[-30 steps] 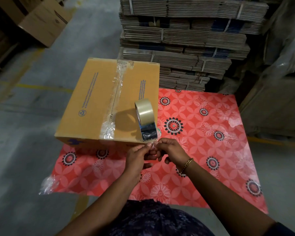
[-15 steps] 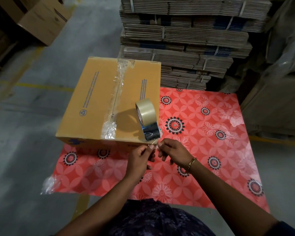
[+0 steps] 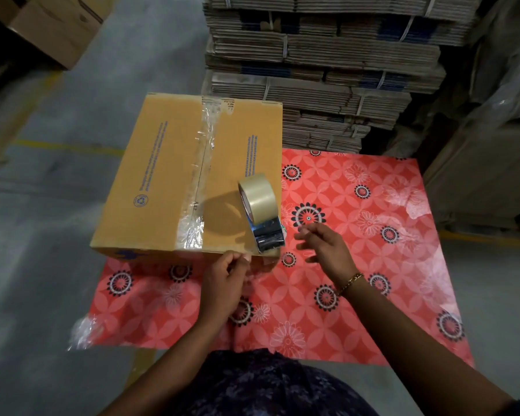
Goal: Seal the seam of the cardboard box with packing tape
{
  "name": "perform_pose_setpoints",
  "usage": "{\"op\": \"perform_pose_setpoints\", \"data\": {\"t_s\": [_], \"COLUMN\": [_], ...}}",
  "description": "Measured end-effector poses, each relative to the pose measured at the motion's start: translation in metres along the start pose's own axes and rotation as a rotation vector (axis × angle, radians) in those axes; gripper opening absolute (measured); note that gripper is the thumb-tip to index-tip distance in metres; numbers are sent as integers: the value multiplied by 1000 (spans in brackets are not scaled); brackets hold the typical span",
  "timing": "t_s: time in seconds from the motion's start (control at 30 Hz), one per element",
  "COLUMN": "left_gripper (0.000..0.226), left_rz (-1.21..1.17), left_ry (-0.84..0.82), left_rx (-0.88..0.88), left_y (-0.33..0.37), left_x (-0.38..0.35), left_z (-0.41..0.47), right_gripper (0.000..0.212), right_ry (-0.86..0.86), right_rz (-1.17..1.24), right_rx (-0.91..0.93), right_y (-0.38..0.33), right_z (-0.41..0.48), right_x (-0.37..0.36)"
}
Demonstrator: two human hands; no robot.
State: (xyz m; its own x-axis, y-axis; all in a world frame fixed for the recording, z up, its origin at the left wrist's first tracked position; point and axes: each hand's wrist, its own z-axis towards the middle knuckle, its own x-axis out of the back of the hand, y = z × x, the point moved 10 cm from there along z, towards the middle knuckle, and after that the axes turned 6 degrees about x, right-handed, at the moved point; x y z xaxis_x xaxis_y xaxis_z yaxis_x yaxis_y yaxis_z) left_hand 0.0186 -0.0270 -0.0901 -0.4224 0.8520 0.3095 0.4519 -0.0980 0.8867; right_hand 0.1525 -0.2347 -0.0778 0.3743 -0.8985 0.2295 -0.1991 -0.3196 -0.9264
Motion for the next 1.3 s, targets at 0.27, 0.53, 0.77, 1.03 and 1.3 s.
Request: {"op": "perform_pose_setpoints", "data": {"t_s": [0.27,0.53,0.77,1.03,1.3], "left_gripper": [41,37,61,55,28], "left_rz": [-434,-490,-365,121,274], "left_ry": [-245,-411,-509,-600,-552], "left_rx": [39,35,104,-66,-36], "left_y": [65,77,81,93,64], "left_x": [-27,-57,-122,-213,-229], "left_z": [20,18,22,7,-6], "right_gripper": [56,69,67,54,45], "right_ry": [-142,24,315,376,367], "right_rz": [-47,-287,-339,236,438], "right_rx": [164,282,112,-95,-296], "right_y": [-57,-72,-35,66,131], "right_z": [13,-4,-19,-9,12], "right_x": [-59,-50,26,125,178]}}
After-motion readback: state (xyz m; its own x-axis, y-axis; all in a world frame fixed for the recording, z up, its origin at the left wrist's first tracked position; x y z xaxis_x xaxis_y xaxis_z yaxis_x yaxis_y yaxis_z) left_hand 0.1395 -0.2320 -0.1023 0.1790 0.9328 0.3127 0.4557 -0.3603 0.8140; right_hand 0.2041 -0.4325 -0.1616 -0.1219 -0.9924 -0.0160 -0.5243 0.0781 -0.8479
